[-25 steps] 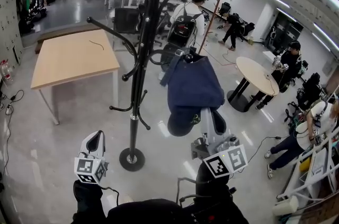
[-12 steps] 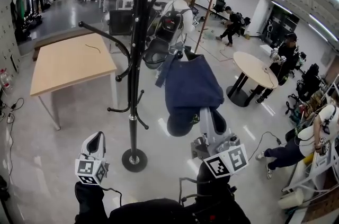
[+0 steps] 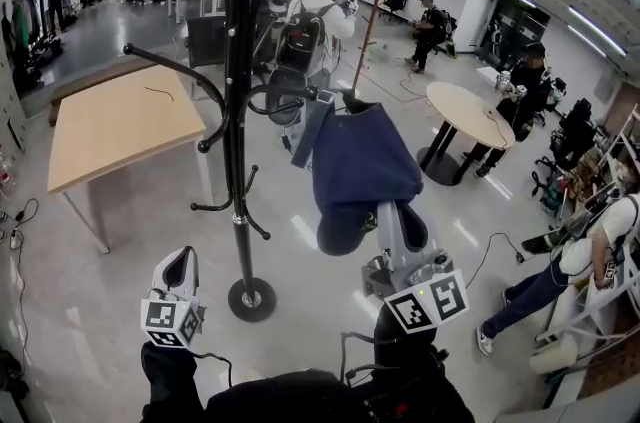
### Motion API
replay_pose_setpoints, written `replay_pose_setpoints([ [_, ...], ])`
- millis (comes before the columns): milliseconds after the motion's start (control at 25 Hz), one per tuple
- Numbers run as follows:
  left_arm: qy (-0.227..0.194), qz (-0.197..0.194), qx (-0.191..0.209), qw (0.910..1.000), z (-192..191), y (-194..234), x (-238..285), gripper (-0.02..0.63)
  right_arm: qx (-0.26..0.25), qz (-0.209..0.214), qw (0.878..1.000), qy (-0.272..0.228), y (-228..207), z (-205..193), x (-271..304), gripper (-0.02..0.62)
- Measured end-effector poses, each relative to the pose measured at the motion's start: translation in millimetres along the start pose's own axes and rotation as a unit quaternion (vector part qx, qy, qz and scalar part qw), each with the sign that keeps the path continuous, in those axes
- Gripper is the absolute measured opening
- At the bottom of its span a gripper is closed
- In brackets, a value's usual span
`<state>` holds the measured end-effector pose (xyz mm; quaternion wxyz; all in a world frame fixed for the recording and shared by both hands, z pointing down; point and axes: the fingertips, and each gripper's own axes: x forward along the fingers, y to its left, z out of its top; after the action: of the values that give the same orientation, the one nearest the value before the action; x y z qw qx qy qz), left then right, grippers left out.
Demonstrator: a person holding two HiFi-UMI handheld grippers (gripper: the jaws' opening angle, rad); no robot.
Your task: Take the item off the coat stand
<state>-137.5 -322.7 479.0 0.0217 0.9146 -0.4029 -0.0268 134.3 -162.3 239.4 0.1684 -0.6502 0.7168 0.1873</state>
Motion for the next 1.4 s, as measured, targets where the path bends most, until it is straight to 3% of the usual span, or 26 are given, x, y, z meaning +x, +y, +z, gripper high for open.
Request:
replay_pose_setpoints([
  [560, -0.003, -0.052, 0.004, 0.9986, 1.6, -36.2, 22.0, 0.003, -0.015, -0.055, 0.998, 0.029, -30.7, -23.8, -38.3, 0.008],
  [1400, -0.009, -0.047, 0.016, 0.9987, 8.9, -81.1, 49.5, 0.003, 0.026, -0.018, 0.997, 0.077, -63.2, -99.1, -47.8, 0.008],
])
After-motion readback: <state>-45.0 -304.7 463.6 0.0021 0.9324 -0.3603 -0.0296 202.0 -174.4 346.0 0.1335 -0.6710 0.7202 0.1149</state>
